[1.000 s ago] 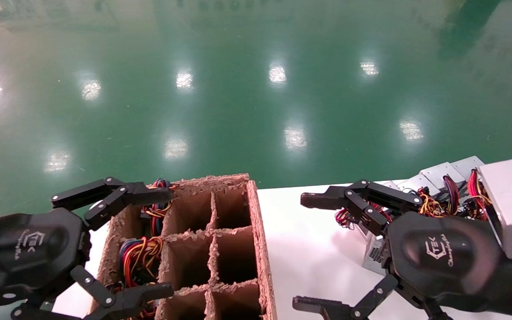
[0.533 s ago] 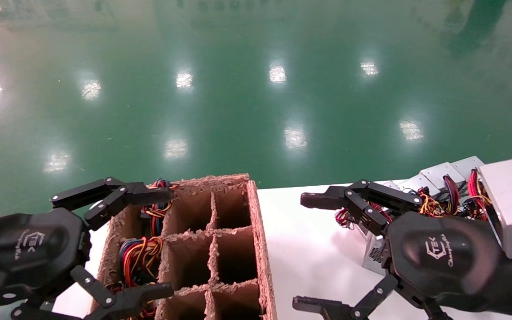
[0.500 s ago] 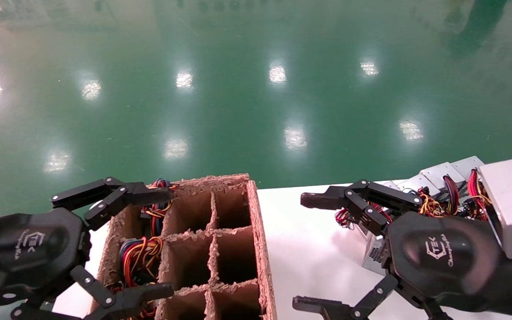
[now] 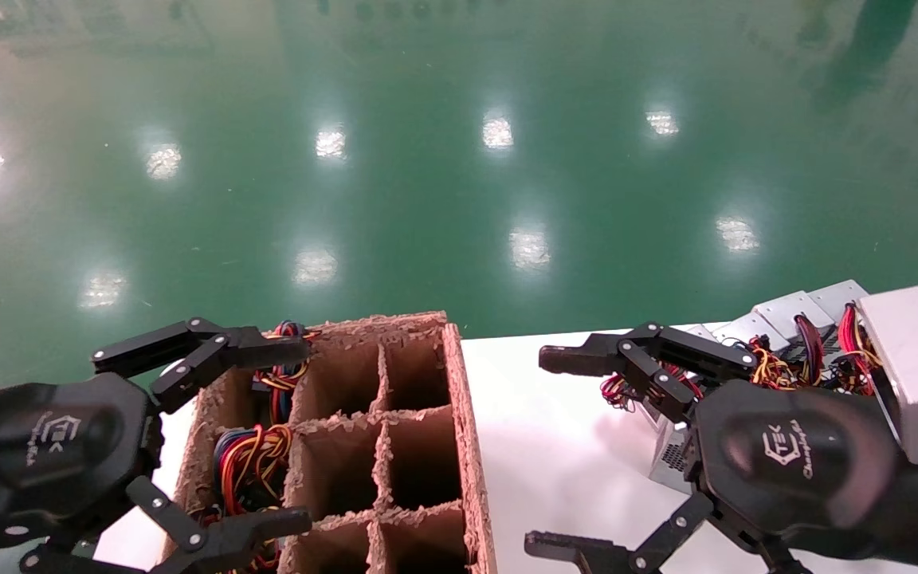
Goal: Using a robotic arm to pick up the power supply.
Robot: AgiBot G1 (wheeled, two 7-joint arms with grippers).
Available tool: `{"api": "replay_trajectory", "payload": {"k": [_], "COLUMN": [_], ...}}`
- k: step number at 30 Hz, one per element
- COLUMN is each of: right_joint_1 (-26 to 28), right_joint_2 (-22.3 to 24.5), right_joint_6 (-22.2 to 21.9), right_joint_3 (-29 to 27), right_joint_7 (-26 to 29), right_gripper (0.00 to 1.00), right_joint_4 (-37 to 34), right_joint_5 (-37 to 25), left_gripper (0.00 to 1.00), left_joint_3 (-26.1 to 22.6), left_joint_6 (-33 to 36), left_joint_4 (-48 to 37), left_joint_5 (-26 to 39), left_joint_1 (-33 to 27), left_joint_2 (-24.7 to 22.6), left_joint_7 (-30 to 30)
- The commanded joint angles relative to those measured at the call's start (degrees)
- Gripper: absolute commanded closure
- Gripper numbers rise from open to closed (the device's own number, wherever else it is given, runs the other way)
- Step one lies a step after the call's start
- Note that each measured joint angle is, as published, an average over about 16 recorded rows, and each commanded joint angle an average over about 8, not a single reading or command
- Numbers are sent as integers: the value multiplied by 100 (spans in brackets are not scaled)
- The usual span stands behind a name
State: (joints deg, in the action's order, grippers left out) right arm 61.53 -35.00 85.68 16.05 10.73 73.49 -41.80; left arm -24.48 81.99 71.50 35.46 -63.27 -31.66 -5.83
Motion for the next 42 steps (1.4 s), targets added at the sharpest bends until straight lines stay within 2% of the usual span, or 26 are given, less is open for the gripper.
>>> {"api": "replay_trajectory", "payload": {"k": [1,5,6,12,21,30,37,42], "right_joint_1": [0,0,0,3,187,502,946,1224], "right_joint_2": [0,-3,-10,-166,-803,-1682,-2362,-2746], "right_joint_6": [0,-5,-13,-180,-482,-97,339,470], "right_joint_3": [0,2,6,130,664,1286,1714,2064], "right_joint_7": [0,-1,-3,24,128,-49,-334,-492], "right_gripper": [0,0,0,0,0,0,0,0], "right_joint_4": [1,0,-1,-8,-90,-901,-1705,-2103], "right_joint_5": [0,-6,-14,-225,-1005,-1557,-1880,-2017], "left_gripper": [47,97,100,100,100,100,100,100], "left_joint_3": [0,0,0,0,0,0,0,0], "left_joint_6": [0,0,0,0,0,0,0,0], "left_joint_4": [0,0,0,0,0,0,0,0], "left_joint_5": [0,0,0,0,0,0,0,0], "left_joint_1": [0,0,0,0,0,0,0,0], "left_joint_2": [0,0,0,0,0,0,0,0], "left_joint_7": [0,0,0,0,0,0,0,0]}}
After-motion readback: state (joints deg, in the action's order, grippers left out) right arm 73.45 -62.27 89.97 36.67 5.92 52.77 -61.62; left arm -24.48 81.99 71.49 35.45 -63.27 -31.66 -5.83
